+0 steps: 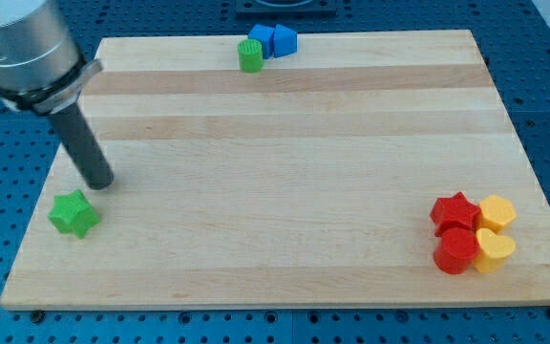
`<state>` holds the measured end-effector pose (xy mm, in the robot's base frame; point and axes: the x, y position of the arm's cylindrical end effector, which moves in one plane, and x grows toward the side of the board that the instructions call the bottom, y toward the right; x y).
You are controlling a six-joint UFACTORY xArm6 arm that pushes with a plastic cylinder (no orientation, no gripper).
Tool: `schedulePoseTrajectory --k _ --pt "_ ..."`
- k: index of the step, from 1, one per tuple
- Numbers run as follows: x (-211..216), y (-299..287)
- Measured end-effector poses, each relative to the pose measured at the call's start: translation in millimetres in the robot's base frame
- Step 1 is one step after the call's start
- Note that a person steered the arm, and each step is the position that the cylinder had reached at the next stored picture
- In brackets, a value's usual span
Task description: Move the blue triangle towards left side
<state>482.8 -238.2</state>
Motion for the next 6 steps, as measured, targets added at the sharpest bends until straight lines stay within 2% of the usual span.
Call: schedulePoseTrajectory --k 1,2,3,5,6 --pt "38 -6" --pt "56 -6" --pt "36 17" --pt "-46 160" --pt "-100 239"
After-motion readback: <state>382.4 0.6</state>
